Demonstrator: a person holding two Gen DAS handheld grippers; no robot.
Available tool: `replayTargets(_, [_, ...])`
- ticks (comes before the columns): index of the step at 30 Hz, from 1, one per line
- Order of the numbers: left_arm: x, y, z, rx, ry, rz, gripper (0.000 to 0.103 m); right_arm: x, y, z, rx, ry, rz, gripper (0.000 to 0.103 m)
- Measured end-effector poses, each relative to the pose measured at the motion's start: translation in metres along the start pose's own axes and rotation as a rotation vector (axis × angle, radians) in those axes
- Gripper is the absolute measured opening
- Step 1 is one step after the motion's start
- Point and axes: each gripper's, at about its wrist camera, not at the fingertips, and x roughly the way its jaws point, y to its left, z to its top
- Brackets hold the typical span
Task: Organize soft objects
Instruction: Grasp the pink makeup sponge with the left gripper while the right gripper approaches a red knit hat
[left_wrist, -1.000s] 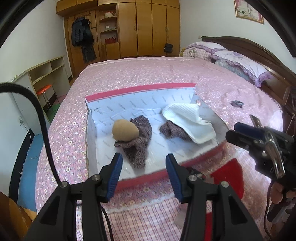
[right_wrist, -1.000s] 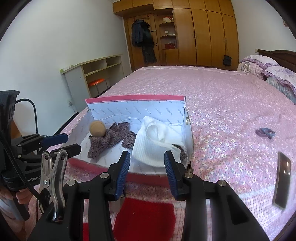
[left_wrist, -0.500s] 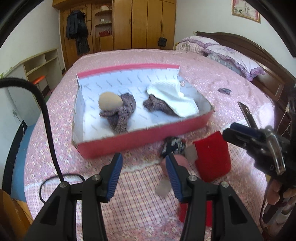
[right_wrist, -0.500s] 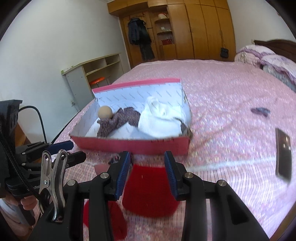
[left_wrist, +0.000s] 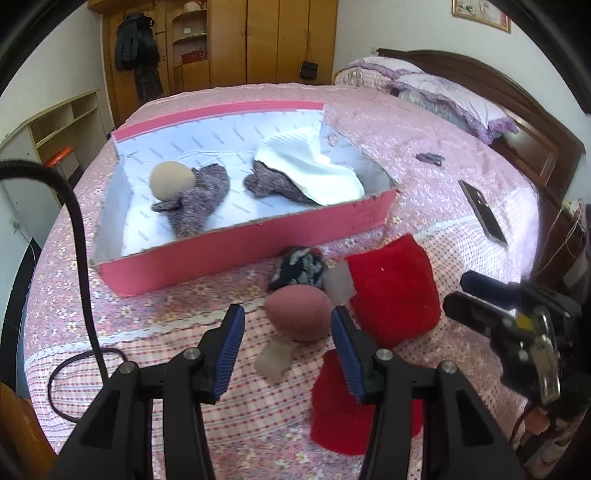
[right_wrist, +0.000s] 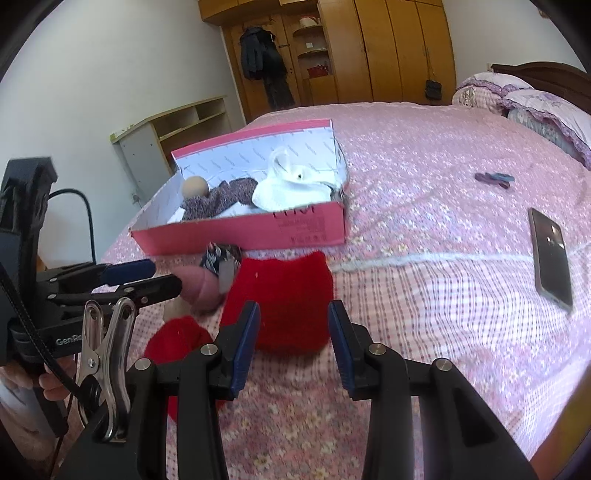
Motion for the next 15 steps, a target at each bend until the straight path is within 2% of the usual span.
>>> replayTargets(3, [0.008, -0.007, 0.0, 0.015, 0.017, 0.011, 0.051, -0.001, -0.002, -0.007, 0.003, 0.004, 0.006, 0.039])
replayTargets(7, [0.02, -0.014, -0.002, 0.038, 0.035, 0.073, 0.051, 0.003, -0.004, -0.017, 0.01, 0.021, 0.019, 0.039])
replayTargets(15, [0.031, -0.022, 0.002, 0.052, 0.036, 0.05, 0.051, 0.013, -0.006, -0.026, 0.016, 0.041, 0.038, 0.039])
